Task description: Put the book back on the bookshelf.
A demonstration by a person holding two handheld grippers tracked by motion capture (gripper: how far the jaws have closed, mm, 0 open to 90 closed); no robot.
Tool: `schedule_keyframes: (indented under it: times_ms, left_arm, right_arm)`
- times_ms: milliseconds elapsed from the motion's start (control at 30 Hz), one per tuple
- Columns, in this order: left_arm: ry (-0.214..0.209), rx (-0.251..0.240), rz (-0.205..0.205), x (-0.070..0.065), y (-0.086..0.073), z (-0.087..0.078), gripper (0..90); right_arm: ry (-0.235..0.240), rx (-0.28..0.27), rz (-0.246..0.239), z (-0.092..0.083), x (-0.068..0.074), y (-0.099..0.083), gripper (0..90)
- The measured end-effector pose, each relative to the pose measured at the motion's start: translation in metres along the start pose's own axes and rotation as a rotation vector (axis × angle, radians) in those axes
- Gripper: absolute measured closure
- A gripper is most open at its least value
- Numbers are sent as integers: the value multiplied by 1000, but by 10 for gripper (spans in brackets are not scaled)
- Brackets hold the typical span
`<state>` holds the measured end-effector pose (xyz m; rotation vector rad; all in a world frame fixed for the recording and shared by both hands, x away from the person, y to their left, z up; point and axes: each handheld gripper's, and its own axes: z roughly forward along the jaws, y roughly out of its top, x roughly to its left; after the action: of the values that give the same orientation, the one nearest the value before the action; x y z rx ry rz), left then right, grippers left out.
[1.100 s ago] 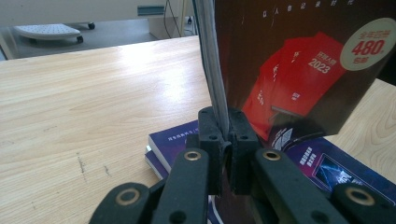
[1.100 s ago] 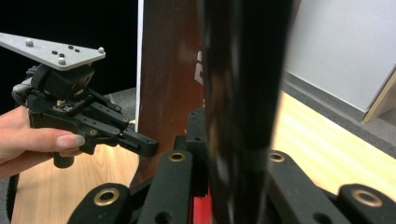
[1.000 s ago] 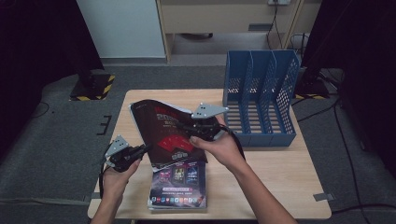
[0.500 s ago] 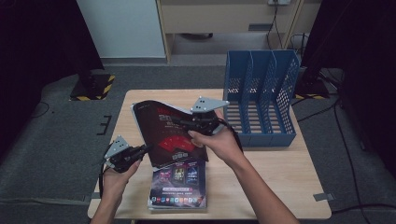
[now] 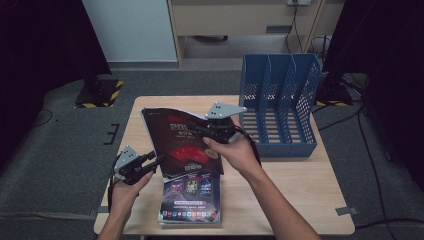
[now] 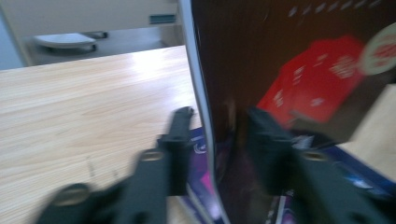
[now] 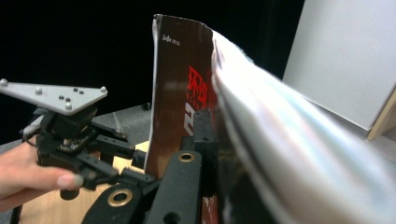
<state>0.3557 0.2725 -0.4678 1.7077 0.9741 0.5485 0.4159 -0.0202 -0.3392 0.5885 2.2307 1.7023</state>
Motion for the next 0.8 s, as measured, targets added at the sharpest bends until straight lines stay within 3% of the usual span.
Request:
schedule_keyframes:
  times_ms: [33, 133, 167, 300, 367, 800]
  left_arm:
    - [23, 14, -11, 2, -1, 2, 347]
    - [14, 17, -14, 4, -2, 4, 209]
    - [27, 52, 21, 5, -4, 6, 154]
    - [56, 89, 33, 6, -6, 8, 80]
    - [92, 111, 43, 6, -7, 8, 60]
    - [168, 219, 40, 12, -17, 13, 50]
  right_arm:
    - [-13, -2, 11, -1, -1, 1, 867]
    - [-21, -9, 20, -3, -2, 1, 868]
    - [-30, -19, 24, -6, -3, 3, 868]
    - [-41, -46, 35, -10, -5, 8, 868]
    - [-45, -55, 33, -12, -5, 11, 867]
    - [-126, -72, 51, -14, -17, 18, 868]
